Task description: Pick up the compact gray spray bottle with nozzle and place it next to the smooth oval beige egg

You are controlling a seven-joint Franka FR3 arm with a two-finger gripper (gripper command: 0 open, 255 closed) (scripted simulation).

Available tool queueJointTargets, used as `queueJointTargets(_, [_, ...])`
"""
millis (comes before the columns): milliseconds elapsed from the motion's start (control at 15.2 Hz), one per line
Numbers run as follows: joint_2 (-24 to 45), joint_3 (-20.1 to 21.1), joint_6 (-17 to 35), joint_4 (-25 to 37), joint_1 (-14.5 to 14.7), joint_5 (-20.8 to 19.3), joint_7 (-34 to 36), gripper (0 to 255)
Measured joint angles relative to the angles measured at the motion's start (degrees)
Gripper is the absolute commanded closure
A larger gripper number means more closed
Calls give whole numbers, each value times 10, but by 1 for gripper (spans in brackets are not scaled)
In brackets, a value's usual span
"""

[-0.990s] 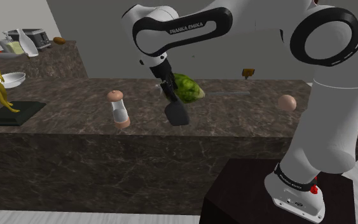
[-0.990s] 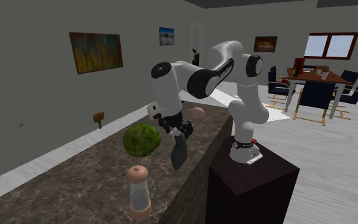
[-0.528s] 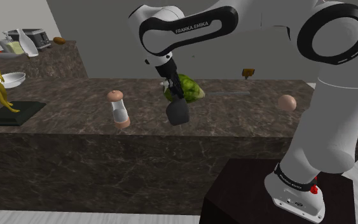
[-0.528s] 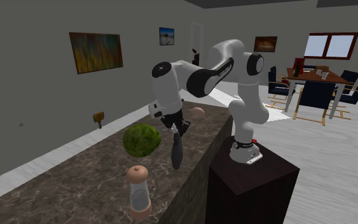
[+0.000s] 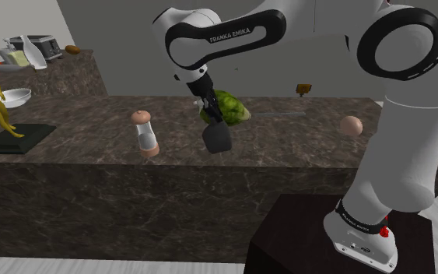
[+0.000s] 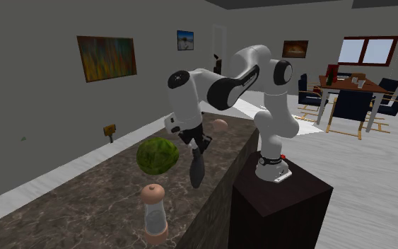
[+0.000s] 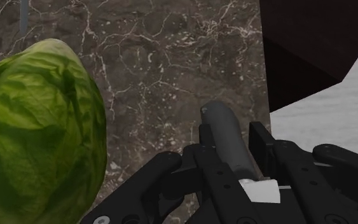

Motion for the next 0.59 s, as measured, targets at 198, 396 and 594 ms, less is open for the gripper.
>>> queueJointTargets(198, [25,0,-29,32,2,-1,-3,255])
queueJointTargets(396, [42,1,-52,56,4,-1,-7,255])
queueJointTargets(594, [47,1,-75,71,4,-1,-11,255])
